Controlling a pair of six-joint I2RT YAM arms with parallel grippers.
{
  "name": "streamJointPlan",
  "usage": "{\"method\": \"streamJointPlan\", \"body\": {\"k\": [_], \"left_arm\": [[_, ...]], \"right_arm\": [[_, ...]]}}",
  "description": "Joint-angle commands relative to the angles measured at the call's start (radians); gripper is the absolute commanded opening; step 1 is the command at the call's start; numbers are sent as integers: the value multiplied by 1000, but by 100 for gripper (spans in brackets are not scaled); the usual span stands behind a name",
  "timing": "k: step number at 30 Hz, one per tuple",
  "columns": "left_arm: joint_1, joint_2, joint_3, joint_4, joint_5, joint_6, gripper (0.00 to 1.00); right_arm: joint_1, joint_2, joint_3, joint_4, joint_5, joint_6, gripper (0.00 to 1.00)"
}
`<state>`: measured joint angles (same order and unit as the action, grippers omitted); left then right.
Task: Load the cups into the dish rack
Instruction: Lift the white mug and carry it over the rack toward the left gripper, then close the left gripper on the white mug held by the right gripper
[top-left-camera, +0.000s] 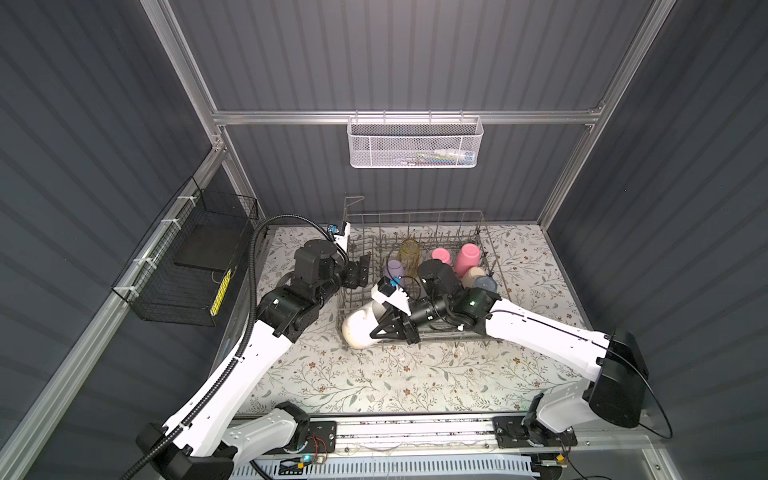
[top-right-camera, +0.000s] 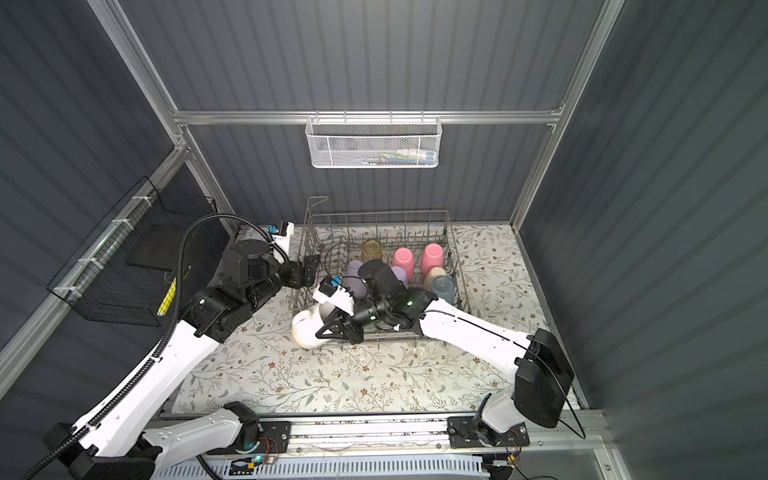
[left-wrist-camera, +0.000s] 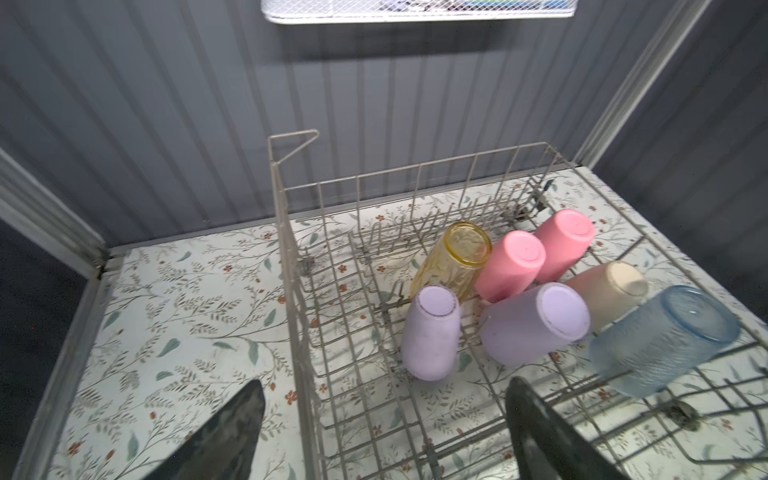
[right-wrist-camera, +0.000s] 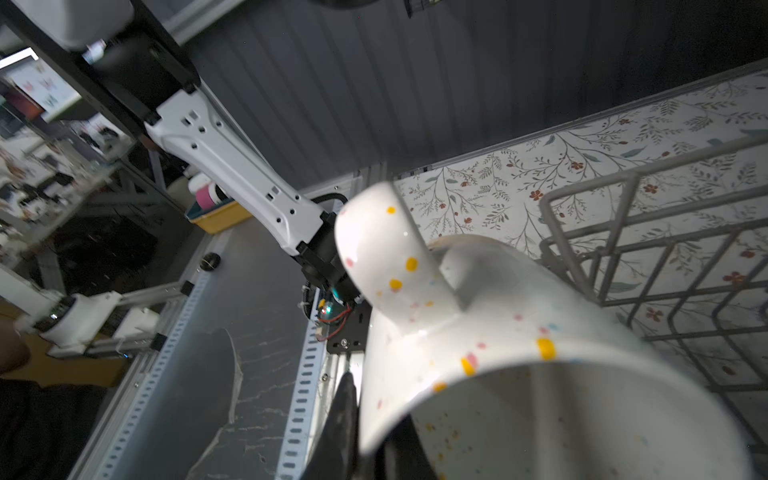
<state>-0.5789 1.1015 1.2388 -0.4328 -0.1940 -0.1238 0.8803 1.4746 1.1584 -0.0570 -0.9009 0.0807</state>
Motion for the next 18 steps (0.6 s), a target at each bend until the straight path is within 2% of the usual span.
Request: {"method": "streamJointPlan", "body": {"k": [1, 7, 10, 14, 18], "left_arm": [[8, -32, -27, 104, 167, 15, 90], [9, -58, -61, 212, 382, 15, 90], [10, -78, -99, 283, 514, 29, 90], [11, -79, -124, 339, 680, 33, 90], [12, -74, -128, 353, 750, 39, 91]], "right_arm": [[-65, -49, -58, 446, -177, 286, 0], [-198, -20, -218, 1059, -237, 749, 0], [-254, 17, -254, 1292, -240, 936, 0], [-311, 56, -274, 1500, -235, 1101, 0], [-346, 57, -285, 1536, -237, 1134, 0]]}}
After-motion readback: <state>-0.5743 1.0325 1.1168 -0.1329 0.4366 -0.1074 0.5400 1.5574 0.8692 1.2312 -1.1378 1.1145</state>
